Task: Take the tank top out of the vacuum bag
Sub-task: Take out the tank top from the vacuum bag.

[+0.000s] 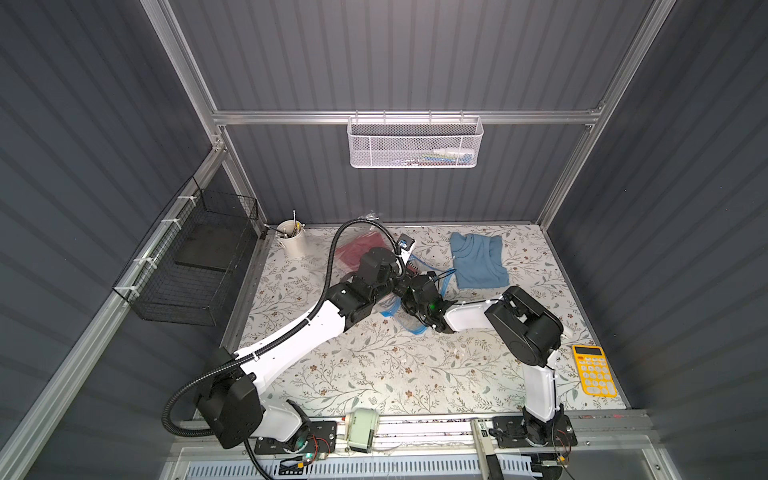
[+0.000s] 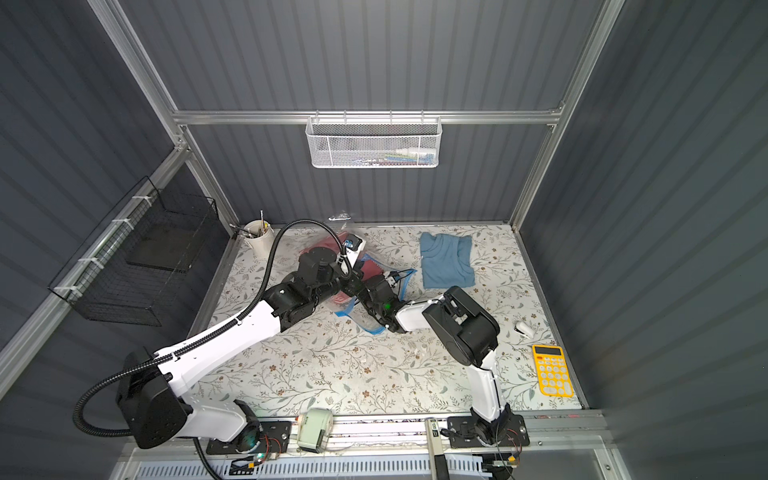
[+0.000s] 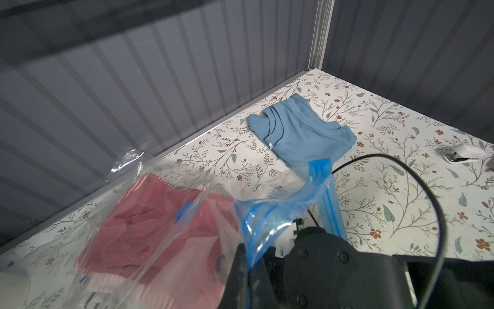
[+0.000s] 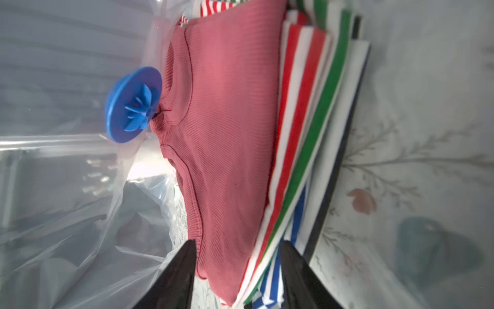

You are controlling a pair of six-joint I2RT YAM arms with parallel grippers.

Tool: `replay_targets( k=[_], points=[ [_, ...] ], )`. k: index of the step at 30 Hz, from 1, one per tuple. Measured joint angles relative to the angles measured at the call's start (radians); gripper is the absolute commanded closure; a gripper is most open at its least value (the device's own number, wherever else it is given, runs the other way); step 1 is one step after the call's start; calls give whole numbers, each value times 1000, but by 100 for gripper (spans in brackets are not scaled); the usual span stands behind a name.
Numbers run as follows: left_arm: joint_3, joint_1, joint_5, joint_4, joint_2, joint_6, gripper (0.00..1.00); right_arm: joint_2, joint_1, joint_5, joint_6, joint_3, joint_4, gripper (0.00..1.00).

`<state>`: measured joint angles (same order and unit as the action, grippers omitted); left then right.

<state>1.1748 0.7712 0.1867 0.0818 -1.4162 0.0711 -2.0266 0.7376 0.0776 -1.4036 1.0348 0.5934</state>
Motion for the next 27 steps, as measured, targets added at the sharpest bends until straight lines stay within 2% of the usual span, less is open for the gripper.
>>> replay_targets(
  k=[27],
  points=[
    [0,-1,0,0,0,0,100,-16,-10,0,-3,67,0,49]
  ],
)
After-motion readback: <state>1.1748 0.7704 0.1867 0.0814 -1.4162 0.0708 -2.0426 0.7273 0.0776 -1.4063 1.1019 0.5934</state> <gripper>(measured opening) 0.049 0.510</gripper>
